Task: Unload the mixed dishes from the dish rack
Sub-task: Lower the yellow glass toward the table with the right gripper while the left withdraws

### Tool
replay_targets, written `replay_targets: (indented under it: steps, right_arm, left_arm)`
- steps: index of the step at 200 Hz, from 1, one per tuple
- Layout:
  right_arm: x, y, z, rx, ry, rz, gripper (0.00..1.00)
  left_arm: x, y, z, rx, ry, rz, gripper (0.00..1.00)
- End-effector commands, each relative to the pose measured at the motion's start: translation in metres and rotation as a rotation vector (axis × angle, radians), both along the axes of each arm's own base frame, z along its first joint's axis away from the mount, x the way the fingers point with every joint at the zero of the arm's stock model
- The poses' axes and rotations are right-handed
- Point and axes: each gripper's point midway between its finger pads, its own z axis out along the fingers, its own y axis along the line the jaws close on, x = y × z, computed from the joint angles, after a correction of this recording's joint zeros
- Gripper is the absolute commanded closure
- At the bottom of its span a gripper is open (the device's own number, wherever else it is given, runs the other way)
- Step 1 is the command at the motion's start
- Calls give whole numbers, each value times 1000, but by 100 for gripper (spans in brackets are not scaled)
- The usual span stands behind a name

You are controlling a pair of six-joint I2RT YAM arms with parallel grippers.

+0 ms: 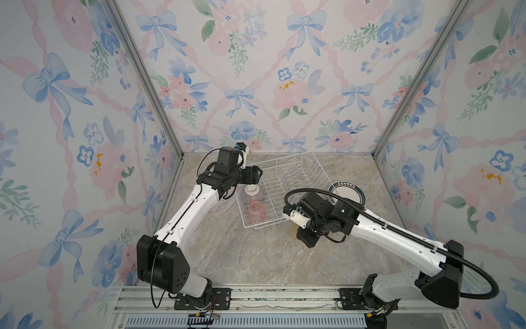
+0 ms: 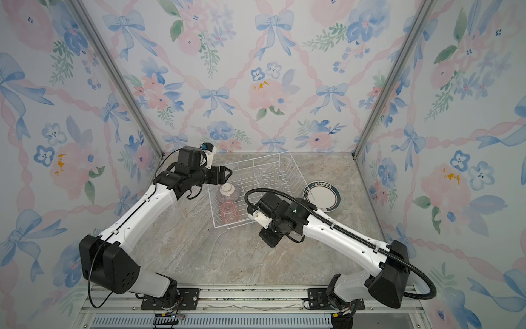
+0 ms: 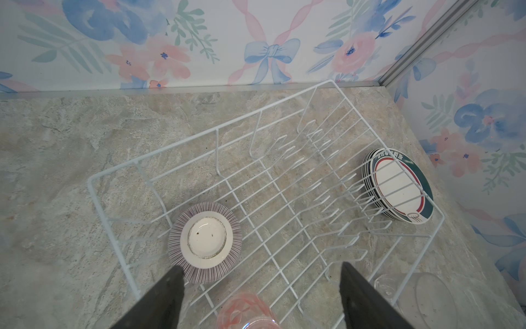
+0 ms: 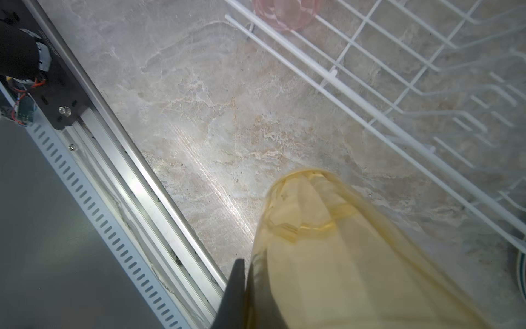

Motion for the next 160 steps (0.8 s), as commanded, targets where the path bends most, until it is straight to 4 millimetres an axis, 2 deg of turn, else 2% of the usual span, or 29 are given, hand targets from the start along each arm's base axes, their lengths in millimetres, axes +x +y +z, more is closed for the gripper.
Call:
replay_targets:
  steps: [1,75,92,100,160]
  right_arm:
    - [1,-9,-18,-115,-4,30,100]
    - [17,-4,-67,-245,38,61,100]
    - [21,-4,-71,-246,45,54,100]
    - [22,-5,-81,-271,66,56,100]
    - [31,-8,-99,-294,103,50,100]
  left_arm:
    - [-6,11,-23,76,53,14,18]
    - [-7,11,-35,96,75,3,16]
    - [-7,13,-37,108,74,9,15]
    - [-6,14,-37,111,74,12,14]
    - [-5,13,-45,115,92,9,14]
